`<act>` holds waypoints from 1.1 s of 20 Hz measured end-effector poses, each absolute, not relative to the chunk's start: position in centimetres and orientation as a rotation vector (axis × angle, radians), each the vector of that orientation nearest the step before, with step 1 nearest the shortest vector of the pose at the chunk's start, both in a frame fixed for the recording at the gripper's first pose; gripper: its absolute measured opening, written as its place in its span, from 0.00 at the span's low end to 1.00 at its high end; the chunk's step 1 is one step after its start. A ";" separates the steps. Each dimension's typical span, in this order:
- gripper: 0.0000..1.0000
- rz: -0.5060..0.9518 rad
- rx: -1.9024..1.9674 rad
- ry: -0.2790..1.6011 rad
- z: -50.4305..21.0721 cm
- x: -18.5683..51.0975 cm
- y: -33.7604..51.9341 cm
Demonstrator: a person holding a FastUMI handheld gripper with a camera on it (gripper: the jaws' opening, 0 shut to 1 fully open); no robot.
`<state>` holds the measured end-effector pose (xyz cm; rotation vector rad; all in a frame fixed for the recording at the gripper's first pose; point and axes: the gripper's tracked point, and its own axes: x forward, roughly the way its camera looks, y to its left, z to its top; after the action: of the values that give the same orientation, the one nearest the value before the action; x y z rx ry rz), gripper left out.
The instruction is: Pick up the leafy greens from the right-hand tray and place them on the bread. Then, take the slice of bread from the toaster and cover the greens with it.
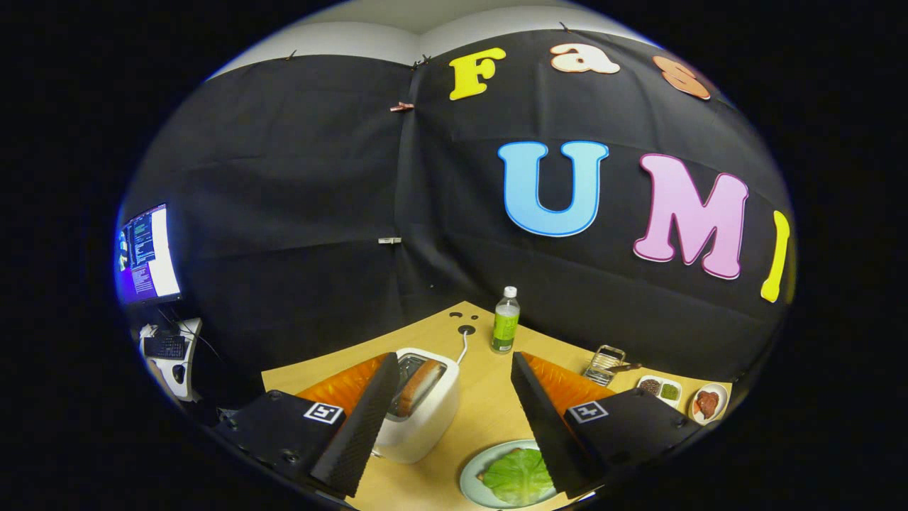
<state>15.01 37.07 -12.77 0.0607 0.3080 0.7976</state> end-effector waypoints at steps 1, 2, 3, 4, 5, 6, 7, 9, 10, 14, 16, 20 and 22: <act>0.98 0.798 0.058 0.334 -13.4 15.0 38.4; 0.98 0.801 0.060 0.361 -14.1 14.9 39.6; 0.99 0.804 0.065 0.390 -15.0 15.0 41.1; 0.99 0.803 0.067 0.416 -15.8 15.0 42.3; 0.99 0.797 0.061 0.442 -16.9 15.2 43.2; 0.99 0.788 0.052 0.468 -17.8 15.4 44.0; 0.99 0.780 0.046 0.493 -18.8 15.5 44.9; 0.95 0.760 0.042 0.545 -20.8 16.1 46.3; 0.92 0.747 0.047 0.569 -21.6 16.6 46.8; 0.73 0.676 0.039 0.652 -24.8 17.8 47.1; 0.43 0.666 0.060 0.708 -26.1 17.5 47.4; 0.16 0.644 0.087 0.697 -25.5 17.7 47.4; 0.13 0.668 0.079 0.684 -25.1 16.8 47.9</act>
<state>16.82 47.92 -25.11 0.0788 0.6844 0.6677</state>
